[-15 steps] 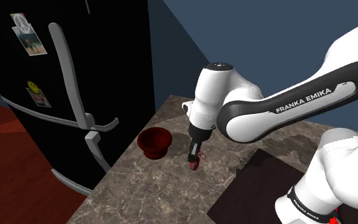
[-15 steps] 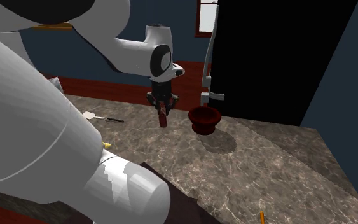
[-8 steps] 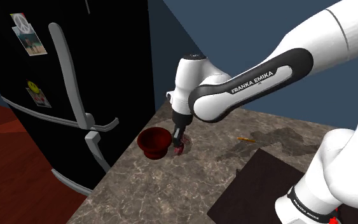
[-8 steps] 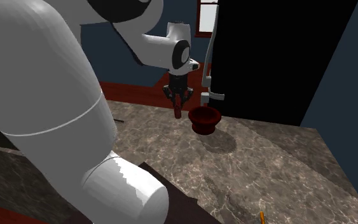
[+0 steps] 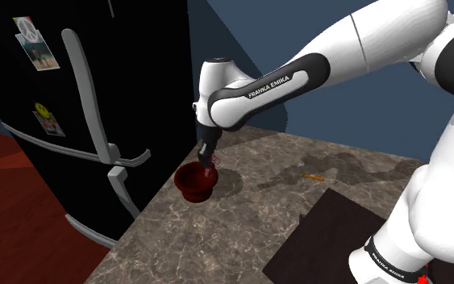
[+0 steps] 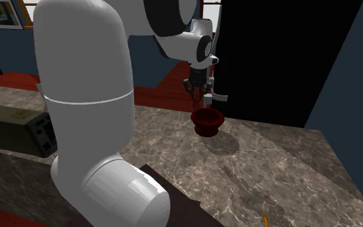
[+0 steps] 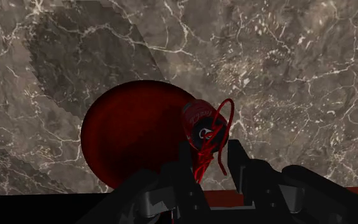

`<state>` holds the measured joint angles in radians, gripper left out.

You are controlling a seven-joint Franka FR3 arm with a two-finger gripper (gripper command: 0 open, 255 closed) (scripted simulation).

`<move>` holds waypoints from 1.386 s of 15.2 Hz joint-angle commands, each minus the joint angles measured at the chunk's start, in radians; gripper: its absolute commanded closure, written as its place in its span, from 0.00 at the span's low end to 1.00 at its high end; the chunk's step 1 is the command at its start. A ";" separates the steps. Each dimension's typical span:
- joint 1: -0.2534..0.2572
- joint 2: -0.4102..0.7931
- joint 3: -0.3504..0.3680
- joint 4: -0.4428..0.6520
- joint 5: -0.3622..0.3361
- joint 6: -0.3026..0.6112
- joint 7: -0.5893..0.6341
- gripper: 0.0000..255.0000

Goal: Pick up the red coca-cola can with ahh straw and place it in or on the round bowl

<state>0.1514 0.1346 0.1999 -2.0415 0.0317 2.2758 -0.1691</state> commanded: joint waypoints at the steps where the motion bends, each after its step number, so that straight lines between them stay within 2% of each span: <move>1: -0.008 0.072 -0.010 0.098 -0.014 -0.028 -0.013 1.00; 5: -0.015 0.215 -0.027 0.308 -0.036 -0.098 -0.031 1.00; 6: -0.017 0.275 -0.033 0.400 -0.043 -0.130 -0.038 1.00; 21: -0.011 0.364 -0.041 0.323 -0.056 0.035 -0.037 1.00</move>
<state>0.1395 0.4913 0.1594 -1.7128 -0.0233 2.2970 -0.2069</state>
